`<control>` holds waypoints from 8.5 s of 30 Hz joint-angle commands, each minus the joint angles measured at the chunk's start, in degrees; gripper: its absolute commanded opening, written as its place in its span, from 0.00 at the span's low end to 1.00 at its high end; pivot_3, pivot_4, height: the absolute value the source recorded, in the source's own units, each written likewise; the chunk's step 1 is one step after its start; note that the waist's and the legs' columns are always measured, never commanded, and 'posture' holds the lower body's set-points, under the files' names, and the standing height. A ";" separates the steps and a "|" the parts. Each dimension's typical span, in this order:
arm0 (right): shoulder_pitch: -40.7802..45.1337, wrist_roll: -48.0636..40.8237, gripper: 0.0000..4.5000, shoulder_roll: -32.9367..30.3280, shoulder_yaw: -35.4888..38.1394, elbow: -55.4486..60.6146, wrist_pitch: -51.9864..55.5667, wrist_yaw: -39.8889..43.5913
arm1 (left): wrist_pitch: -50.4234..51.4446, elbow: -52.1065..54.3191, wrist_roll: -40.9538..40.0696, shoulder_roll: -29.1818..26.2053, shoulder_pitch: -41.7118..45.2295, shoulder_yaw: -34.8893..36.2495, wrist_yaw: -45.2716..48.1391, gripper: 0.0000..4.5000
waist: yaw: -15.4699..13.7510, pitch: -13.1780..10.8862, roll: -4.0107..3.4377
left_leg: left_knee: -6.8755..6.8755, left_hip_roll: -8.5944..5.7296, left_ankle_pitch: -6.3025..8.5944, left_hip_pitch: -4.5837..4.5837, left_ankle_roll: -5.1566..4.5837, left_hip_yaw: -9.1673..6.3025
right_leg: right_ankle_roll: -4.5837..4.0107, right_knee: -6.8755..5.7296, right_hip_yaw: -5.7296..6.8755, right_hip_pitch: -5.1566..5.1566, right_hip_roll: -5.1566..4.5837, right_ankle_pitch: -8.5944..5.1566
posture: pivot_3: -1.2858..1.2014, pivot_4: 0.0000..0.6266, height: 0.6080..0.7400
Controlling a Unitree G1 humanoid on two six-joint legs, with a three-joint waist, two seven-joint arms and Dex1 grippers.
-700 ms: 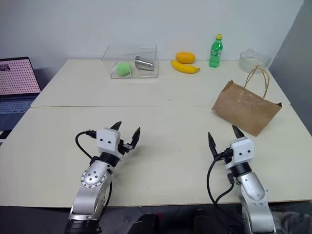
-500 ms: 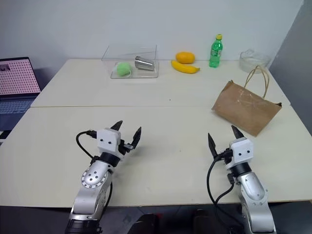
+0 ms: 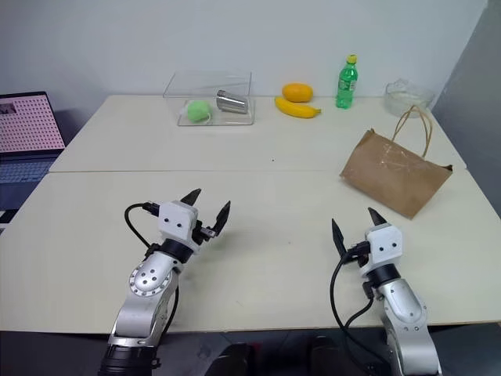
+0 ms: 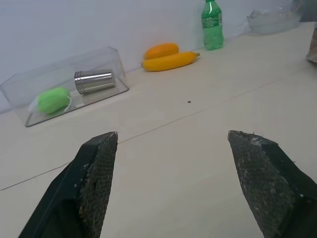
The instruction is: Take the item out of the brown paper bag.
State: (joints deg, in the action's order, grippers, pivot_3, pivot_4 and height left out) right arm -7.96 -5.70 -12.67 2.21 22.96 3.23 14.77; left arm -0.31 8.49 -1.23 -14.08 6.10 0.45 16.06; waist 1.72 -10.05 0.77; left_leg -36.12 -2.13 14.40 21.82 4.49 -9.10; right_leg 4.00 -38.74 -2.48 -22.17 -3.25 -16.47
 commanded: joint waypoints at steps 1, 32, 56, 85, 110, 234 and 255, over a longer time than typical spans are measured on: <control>-0.06 -0.67 1.00 -0.58 0.65 4.07 0.44 0.14 | 0.94 3.63 -1.67 -0.04 1.53 -0.14 1.05 0.83 | -0.01 0.00 0.00 | 0.00 0.00 0.00 0.00 0.00 0.00 | 0.00 0.00 0.00 0.00 0.00 0.00 | 0.52 0.24 1.00; 35.34 -14.38 1.00 -26.20 19.05 -11.84 33.69 4.38 | 18.64 9.54 -27.17 -8.78 22.95 -5.86 32.62 0.83 | 0.18 -0.14 0.03 | 0.03 0.02 -0.01 0.05 -0.02 0.13 | -0.23 0.11 -0.01 0.00 0.01 0.14 | 0.52 0.24 1.00; 76.63 -2.51 0.33 -34.13 3.72 -67.93 26.98 21.21 | 18.52 9.75 -25.63 -8.74 22.54 -6.30 31.47 0.84 | 0.58 -0.42 -0.04 | 0.05 -0.02 0.01 0.25 -0.07 0.35 | -0.21 0.35 -0.14 -0.14 -0.06 0.16 | 0.52 0.24 1.00; 90.41 3.60 0.01 -25.26 -3.94 -68.79 14.96 32.52 | 27.24 22.81 -32.07 -10.88 2.75 1.95 21.18 0.84 | 1.41 -0.56 -0.22 | 0.04 0.00 0.01 0.24 -0.07 0.36 | -0.23 0.17 -0.19 -0.23 -0.06 0.17 | 0.52 0.24 1.00; 101.75 7.00 0.01 -0.41 -7.69 -85.22 -1.01 32.11 | 21.53 26.81 -28.77 -10.43 -8.54 4.39 15.30 0.84 | 1.69 -0.58 -0.28 | 0.01 0.02 -0.11 0.90 0.14 0.44 | -0.29 -0.25 -0.28 -1.18 -0.04 0.19 | 0.52 0.24 1.00; 9.73 -32.77 0.78 -12.31 2.77 32.53 40.83 5.91 | 14.76 -51.46 3.95 -23.45 60.00 -7.57 67.41 0.00 | 2.32 -0.39 0.07 | -0.74 -0.07 -0.02 1.12 -0.03 -0.07 | -0.16 -0.44 0.04 -0.97 0.08 0.29 | 0.52 0.24 1.00; 10.84 -34.50 0.78 -15.33 0.79 29.95 39.76 7.62 | 55.34 9.00 -24.81 -40.69 25.45 -2.07 71.31 0.00 | 3.32 -0.37 0.02 | -0.73 0.09 -0.02 0.93 -0.04 0.08 | -0.24 -0.74 -0.10 -0.98 0.12 0.24 | 0.52 0.24 1.00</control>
State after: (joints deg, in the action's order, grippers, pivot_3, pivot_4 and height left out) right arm 2.73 -39.29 -27.79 2.35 51.22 44.15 22.36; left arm 54.65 14.89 -24.05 -53.72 32.68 -3.82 87.63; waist 5.04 -10.41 0.80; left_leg -36.84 -2.00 14.38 22.71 4.45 -8.99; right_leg 3.74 -39.53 -2.58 -23.13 -3.11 -16.25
